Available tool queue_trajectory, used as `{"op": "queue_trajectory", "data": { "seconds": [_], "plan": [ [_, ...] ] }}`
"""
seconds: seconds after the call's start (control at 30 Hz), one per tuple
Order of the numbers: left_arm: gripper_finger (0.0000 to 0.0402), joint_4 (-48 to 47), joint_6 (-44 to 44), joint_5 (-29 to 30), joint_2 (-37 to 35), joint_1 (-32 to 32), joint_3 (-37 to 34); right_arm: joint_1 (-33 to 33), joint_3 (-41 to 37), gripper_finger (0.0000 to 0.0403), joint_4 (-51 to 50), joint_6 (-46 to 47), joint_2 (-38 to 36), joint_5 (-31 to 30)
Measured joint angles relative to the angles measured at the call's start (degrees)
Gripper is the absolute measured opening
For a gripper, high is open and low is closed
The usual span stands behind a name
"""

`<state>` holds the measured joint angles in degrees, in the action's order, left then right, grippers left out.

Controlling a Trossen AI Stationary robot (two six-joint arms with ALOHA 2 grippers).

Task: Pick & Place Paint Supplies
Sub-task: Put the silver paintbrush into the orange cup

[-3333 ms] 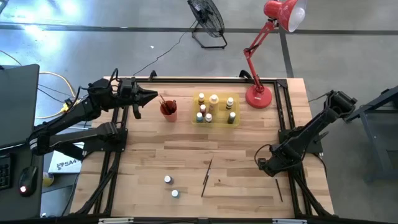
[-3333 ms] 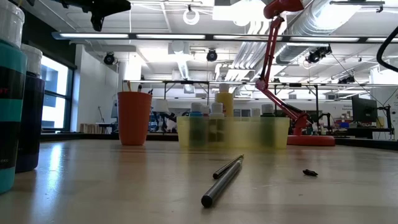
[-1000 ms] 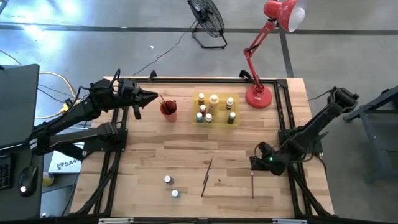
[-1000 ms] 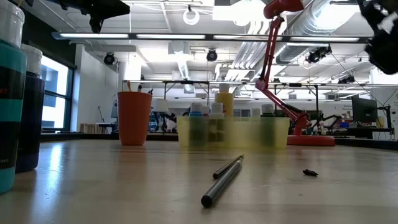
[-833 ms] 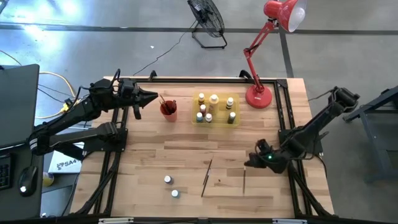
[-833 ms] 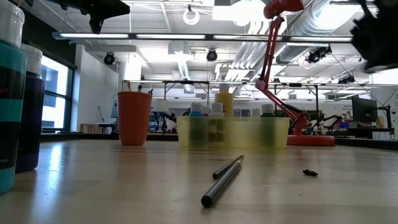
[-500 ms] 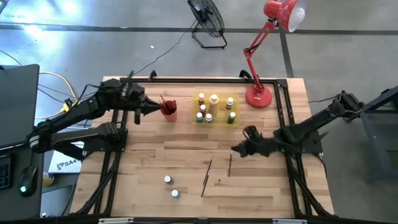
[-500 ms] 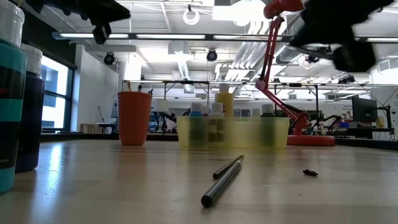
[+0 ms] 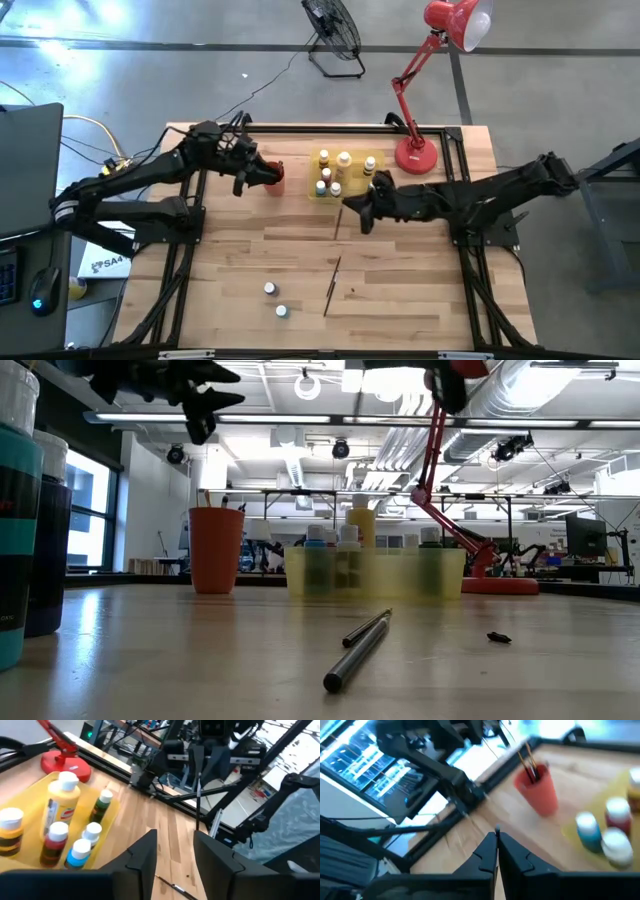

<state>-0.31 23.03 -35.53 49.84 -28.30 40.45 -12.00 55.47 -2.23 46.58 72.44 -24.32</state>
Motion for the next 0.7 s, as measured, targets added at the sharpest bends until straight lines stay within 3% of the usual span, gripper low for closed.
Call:
{"op": "queue_trajectory", "data": {
  "seconds": [0.17, 0.37, 0.7],
  "plan": [
    [0.0131, 6.3, 0.1, 0.3, 3.3, 4.9, 0.0, 2.2, 3.2, 0.0003, 6.1, -6.9, 4.7, 0.9],
    [0.0131, 15.6, 0.2, 5.0, 7.5, 11.6, 0.0, 4.1, 5.3, 0.0003, 10.5, -9.0, 9.7, 3.9],
    [0.0131, 18.4, 2.9, 8.3, 15.1, 15.8, 0.0, 4.3, 5.5, 0.0003, 14.0, -10.9, 10.7, 5.3]
  ]
}}
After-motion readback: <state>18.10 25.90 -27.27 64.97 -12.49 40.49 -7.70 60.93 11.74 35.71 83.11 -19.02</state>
